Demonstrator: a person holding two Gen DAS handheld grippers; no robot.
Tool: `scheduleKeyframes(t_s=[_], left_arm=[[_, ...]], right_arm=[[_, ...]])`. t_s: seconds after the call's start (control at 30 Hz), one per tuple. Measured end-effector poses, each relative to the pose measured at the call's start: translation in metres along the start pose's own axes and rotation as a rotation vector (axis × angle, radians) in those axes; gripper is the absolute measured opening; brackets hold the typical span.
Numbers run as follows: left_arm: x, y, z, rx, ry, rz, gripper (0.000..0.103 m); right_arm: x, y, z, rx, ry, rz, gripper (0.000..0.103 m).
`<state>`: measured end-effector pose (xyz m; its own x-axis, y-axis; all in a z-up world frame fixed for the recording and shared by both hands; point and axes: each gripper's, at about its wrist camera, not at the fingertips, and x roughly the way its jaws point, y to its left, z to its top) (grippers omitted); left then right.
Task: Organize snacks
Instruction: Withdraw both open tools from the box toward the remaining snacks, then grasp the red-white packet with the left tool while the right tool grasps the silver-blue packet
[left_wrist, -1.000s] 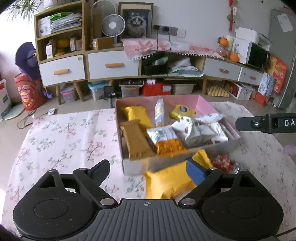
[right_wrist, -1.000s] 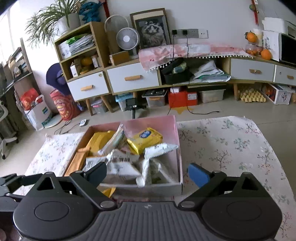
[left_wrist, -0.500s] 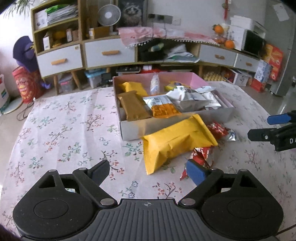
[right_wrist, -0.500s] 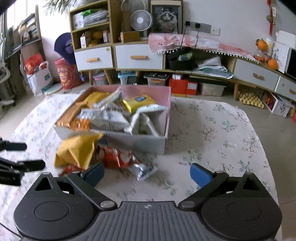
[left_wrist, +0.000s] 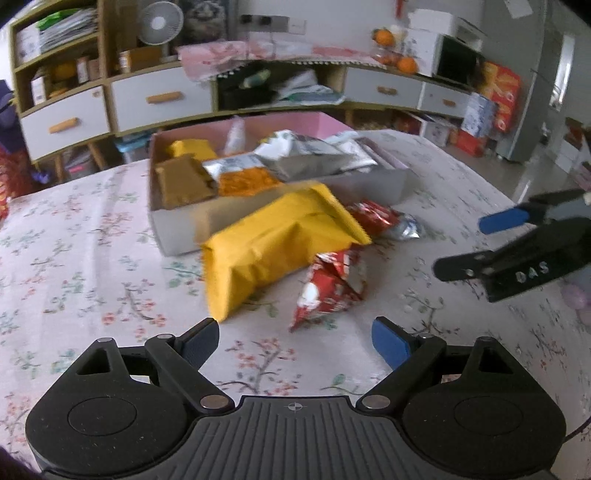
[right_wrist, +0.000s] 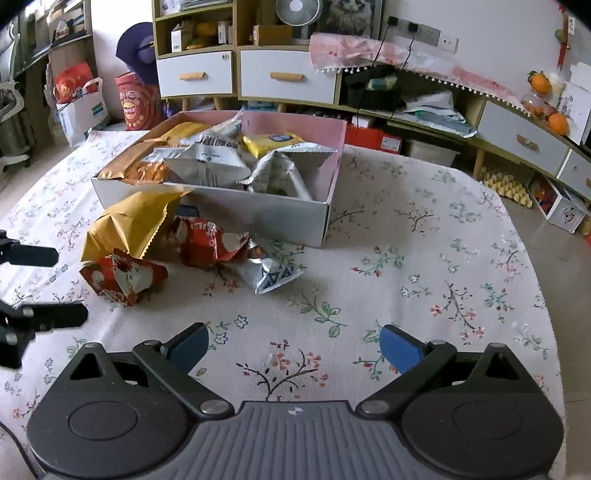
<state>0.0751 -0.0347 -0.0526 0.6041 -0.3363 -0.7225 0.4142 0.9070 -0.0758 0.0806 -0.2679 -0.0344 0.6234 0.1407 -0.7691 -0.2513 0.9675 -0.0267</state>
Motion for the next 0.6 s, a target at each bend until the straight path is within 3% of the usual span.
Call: scheduleKeyframes(t_s=[0.27,0.53,0.6], left_arm=[[0.014,-0.009,-0.004,0.003,0.001,-0.043,0.089],[0.021,-0.012,-0.001,0.011,-0.034,-0.055,0.088],[0.021,-0.012,0.0,0.016,-0.046,-0.051,0.084]], right_arm=[[0.019,-0.005,-0.002,0.019,0.034,0.0,0.078],[0.026,-0.011,-0.002,0.046,0.005,0.021,0.079],[0.028,-0.012,0.0,0.044,-0.004,0.025,0.08]])
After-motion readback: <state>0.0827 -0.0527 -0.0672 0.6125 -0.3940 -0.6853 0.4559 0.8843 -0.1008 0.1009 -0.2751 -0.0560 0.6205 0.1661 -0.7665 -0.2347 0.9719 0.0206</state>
